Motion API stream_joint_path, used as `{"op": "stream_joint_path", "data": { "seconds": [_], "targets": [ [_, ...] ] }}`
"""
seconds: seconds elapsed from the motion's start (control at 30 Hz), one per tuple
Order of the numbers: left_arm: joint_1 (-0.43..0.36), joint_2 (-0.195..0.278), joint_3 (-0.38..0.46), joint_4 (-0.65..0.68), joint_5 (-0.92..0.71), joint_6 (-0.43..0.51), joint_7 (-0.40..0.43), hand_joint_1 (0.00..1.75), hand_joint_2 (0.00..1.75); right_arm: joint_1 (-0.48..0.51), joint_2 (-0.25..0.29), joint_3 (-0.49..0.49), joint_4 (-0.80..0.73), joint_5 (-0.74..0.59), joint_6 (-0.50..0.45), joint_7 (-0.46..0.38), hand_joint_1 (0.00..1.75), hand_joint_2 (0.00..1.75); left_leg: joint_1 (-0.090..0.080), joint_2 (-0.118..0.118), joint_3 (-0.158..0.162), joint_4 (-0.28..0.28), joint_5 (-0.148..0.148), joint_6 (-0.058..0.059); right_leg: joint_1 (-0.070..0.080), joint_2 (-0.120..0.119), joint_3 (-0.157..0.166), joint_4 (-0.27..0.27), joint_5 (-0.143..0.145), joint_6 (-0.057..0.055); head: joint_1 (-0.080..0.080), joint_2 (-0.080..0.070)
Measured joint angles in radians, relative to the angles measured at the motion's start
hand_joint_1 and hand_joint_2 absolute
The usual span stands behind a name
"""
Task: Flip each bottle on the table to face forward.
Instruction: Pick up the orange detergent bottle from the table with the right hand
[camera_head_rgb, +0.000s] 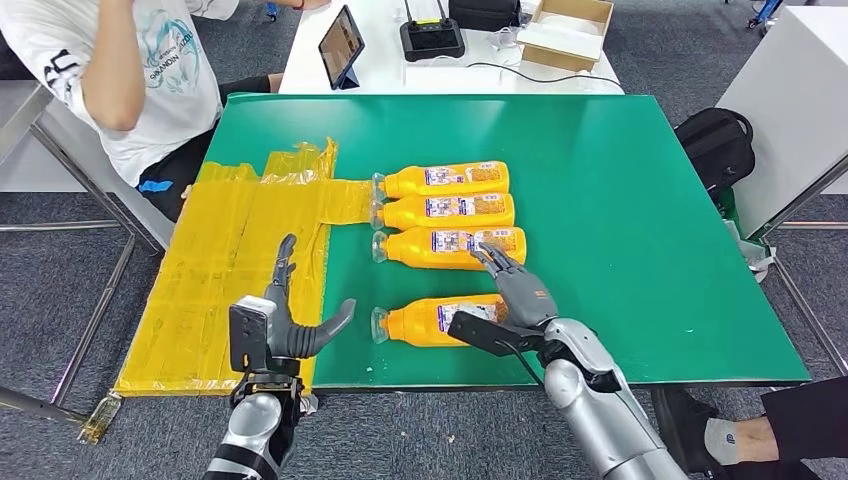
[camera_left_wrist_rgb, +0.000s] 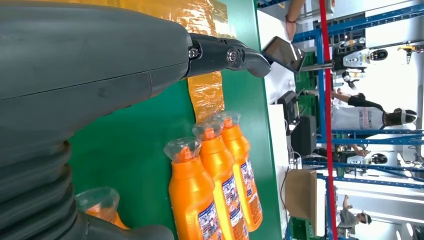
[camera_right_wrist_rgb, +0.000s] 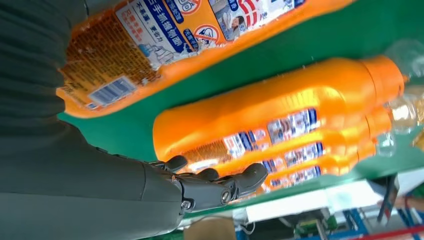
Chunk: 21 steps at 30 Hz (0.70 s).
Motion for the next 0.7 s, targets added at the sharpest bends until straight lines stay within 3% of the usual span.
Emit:
{"op": "stream_joint_path", "data": {
  "seconds": [0.37,0.53,0.7],
  "targets": [
    [-0.025,0.001,0.011,0.038,-0.011,-0.004,-0.004,0.00,1.75,-0.046,-0.051,0.090,0.077,-0.045,0.058,-0.034,0.00,1.75,0.000,0.000,0.000,0.000,0.000,0.000,0.000,0.000,0.000,0.000,0.000,0.000,0.000,0.000],
    [-0.036,0.002,0.016,0.050,-0.006,-0.005,-0.006,0.00,1.75,-0.054,-0.056,0.122,0.092,-0.096,0.038,-0.121,0.00,1.75,0.000,0.000,0.000,0.000,0.000,0.000,0.000,0.000,0.000,0.000,0.000,0.000,0.000,0.000],
    [-0.052,0.002,0.014,0.065,-0.014,0.002,-0.012,0.00,1.75,-0.039,-0.032,0.130,0.041,-0.129,-0.056,-0.230,0.00,1.75,0.000,0.000,0.000,0.000,0.000,0.000,0.000,0.000,-0.001,0.000,0.000,0.000,0.000,0.000]
  ]
}}
